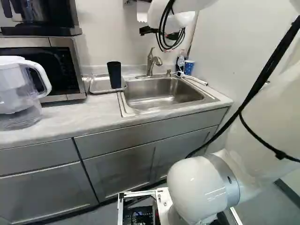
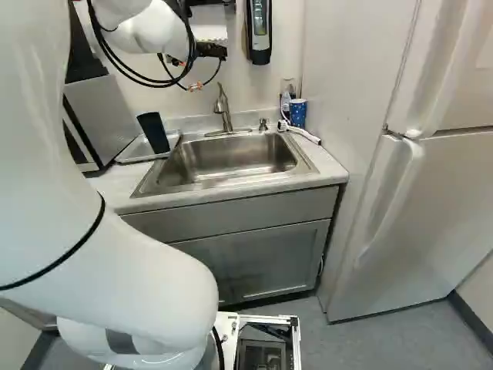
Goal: Rinse the cup and place it in the tray
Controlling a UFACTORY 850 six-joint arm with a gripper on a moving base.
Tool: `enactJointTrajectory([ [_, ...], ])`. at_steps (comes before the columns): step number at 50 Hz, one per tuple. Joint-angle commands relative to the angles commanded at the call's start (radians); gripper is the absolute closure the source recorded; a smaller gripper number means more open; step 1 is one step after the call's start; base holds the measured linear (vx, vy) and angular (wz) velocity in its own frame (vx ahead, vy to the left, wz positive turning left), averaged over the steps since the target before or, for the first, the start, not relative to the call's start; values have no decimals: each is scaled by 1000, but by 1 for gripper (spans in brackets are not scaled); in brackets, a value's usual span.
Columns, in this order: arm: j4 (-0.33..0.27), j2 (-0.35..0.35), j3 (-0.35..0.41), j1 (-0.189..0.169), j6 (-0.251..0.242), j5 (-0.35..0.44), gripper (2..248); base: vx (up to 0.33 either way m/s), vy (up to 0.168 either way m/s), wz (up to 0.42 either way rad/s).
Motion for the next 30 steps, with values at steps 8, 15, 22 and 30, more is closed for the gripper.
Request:
enactJointTrajectory([
  [8, 0, -28, -10, 0, 0, 0, 3, 0, 0, 0],
  [15, 0, -64, -30, -2, 0, 0, 3, 0, 0, 0],
  [22, 0, -104, -55, -4, 0, 0, 3, 0, 0, 0],
  [30, 0, -153, -87, -2, 0, 0, 3, 0, 0, 0],
])
